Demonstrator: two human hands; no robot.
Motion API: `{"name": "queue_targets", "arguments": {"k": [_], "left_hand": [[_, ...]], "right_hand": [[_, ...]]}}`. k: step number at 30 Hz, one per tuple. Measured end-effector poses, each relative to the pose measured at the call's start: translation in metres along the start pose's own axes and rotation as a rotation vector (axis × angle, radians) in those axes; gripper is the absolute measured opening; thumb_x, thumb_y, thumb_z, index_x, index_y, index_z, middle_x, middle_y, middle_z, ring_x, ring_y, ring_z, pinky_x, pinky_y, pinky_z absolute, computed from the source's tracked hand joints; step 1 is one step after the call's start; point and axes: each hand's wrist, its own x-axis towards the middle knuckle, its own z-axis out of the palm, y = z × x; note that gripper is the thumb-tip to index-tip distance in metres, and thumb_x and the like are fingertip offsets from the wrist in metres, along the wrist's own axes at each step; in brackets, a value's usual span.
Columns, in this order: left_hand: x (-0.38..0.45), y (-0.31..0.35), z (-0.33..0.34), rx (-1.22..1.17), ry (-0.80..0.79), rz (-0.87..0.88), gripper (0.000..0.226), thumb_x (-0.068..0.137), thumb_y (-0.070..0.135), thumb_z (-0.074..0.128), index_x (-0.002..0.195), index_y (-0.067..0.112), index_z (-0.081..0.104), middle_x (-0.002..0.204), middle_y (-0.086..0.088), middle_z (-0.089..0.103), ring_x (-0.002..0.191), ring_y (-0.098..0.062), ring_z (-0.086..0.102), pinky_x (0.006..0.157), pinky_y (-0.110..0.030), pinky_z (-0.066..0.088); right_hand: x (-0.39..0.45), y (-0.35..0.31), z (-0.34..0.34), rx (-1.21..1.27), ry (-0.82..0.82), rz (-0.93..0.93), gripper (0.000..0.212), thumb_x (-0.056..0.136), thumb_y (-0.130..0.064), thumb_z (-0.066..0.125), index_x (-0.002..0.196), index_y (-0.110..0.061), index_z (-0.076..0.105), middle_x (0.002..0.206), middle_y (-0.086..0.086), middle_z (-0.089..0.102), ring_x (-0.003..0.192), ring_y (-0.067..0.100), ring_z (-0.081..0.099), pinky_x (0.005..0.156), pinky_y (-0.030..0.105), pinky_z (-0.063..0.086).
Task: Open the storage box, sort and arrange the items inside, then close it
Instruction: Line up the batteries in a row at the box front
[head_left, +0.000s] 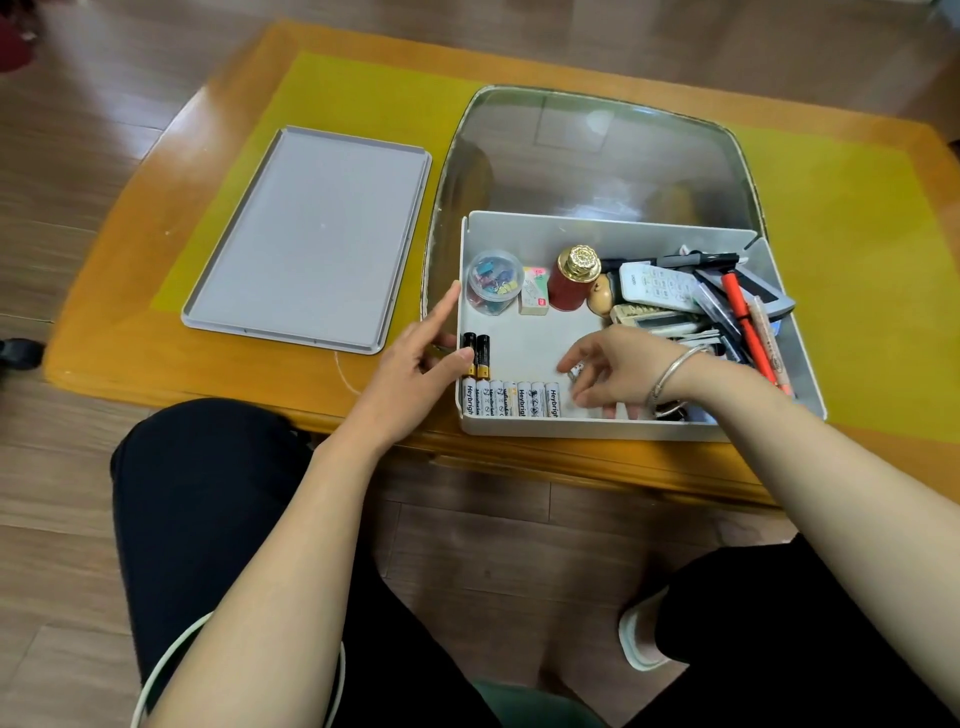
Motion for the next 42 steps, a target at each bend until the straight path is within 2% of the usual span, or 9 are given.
{"name": "queue_targets", "arguments": {"k": [2, 6, 9, 15, 19, 25, 30, 34, 42], "left_hand": [[0.000, -0.001, 0.000, -0.001, 0.004, 0.005, 0.063, 0.094, 0.037, 0.053, 0.141, 0.061, 0.018, 0.121, -0.003, 0.053, 0.104, -0.024, 0.055, 0.090, -0.039, 0.052], [0.001, -0.003, 0.000, 0.010, 0.009, 0.009, 0.062, 0.094, 0.039, 0.052, 0.141, 0.062, 0.017, 0.122, -0.002, 0.052, 0.105, -0.022, 0.055, 0.089, -0.034, 0.052], [0.001, -0.003, 0.000, 0.009, 0.008, 0.017, 0.062, 0.094, 0.038, 0.053, 0.141, 0.061, 0.018, 0.122, -0.002, 0.052, 0.106, -0.023, 0.055, 0.090, -0.038, 0.052], [0.000, -0.001, -0.001, 0.013, 0.000, 0.013, 0.063, 0.095, 0.038, 0.053, 0.142, 0.060, 0.018, 0.125, -0.003, 0.052, 0.108, -0.023, 0.055, 0.091, -0.041, 0.052], [-0.001, 0.000, -0.001, 0.003, 0.000, 0.007, 0.063, 0.095, 0.038, 0.053, 0.142, 0.059, 0.018, 0.124, -0.003, 0.051, 0.108, -0.024, 0.054, 0.092, -0.041, 0.051], [0.000, -0.001, 0.000, -0.004, -0.002, 0.004, 0.063, 0.095, 0.037, 0.053, 0.142, 0.060, 0.018, 0.129, -0.003, 0.049, 0.111, -0.024, 0.053, 0.092, -0.040, 0.052], [0.000, -0.001, -0.001, -0.006, 0.000, 0.006, 0.063, 0.095, 0.037, 0.053, 0.141, 0.061, 0.018, 0.127, -0.002, 0.049, 0.109, -0.023, 0.054, 0.091, -0.039, 0.052], [-0.001, 0.000, -0.001, -0.006, -0.003, 0.006, 0.063, 0.095, 0.037, 0.053, 0.141, 0.060, 0.018, 0.123, -0.001, 0.051, 0.106, -0.023, 0.055, 0.090, -0.040, 0.052], [0.000, 0.000, -0.001, 0.000, -0.003, 0.004, 0.063, 0.095, 0.038, 0.053, 0.143, 0.059, 0.017, 0.127, 0.001, 0.049, 0.110, -0.023, 0.054, 0.090, -0.036, 0.052]], "right_hand": [[-0.010, 0.006, -0.011, 0.012, 0.081, -0.004, 0.029, 0.082, -0.004, 0.066, 0.108, -0.015, 0.059, 0.078, -0.001, 0.069, 0.049, 0.008, 0.060, 0.040, 0.023, 0.048], [-0.033, 0.022, -0.028, -0.141, 0.281, 0.013, 0.026, 0.080, -0.005, 0.069, 0.104, -0.012, 0.066, 0.078, -0.002, 0.070, 0.075, 0.011, 0.064, 0.083, 0.029, 0.052], [-0.046, 0.033, -0.030, -0.184, 0.254, 0.107, 0.023, 0.082, -0.006, 0.067, 0.103, -0.014, 0.066, 0.086, 0.000, 0.069, 0.088, 0.018, 0.065, 0.092, 0.033, 0.049], [-0.044, 0.034, -0.019, -0.291, 0.068, 0.234, 0.028, 0.085, -0.015, 0.065, 0.112, -0.018, 0.065, 0.099, 0.001, 0.062, 0.099, 0.021, 0.061, 0.089, 0.026, 0.046], [-0.038, 0.032, -0.015, -0.329, 0.031, 0.266, 0.034, 0.084, -0.025, 0.066, 0.118, -0.021, 0.063, 0.116, 0.001, 0.061, 0.105, 0.020, 0.058, 0.094, 0.027, 0.045], [-0.034, 0.025, -0.012, -0.320, -0.026, 0.238, 0.032, 0.086, -0.027, 0.064, 0.118, -0.024, 0.064, 0.122, -0.001, 0.060, 0.109, 0.018, 0.057, 0.099, 0.030, 0.044], [-0.023, 0.015, -0.005, -0.370, -0.018, 0.229, 0.023, 0.087, -0.018, 0.061, 0.108, -0.023, 0.069, 0.113, -0.001, 0.065, 0.098, 0.016, 0.059, 0.086, 0.022, 0.046], [-0.008, 0.005, 0.006, -0.445, 0.073, 0.238, 0.016, 0.084, -0.017, 0.061, 0.097, -0.019, 0.071, 0.103, 0.003, 0.068, 0.095, 0.023, 0.063, 0.085, 0.029, 0.051], [0.011, 0.006, 0.018, -0.528, 0.222, 0.260, 0.030, 0.073, -0.030, 0.071, 0.091, -0.010, 0.058, 0.085, 0.008, 0.054, 0.079, 0.027, 0.053, 0.069, 0.028, 0.044]]}}
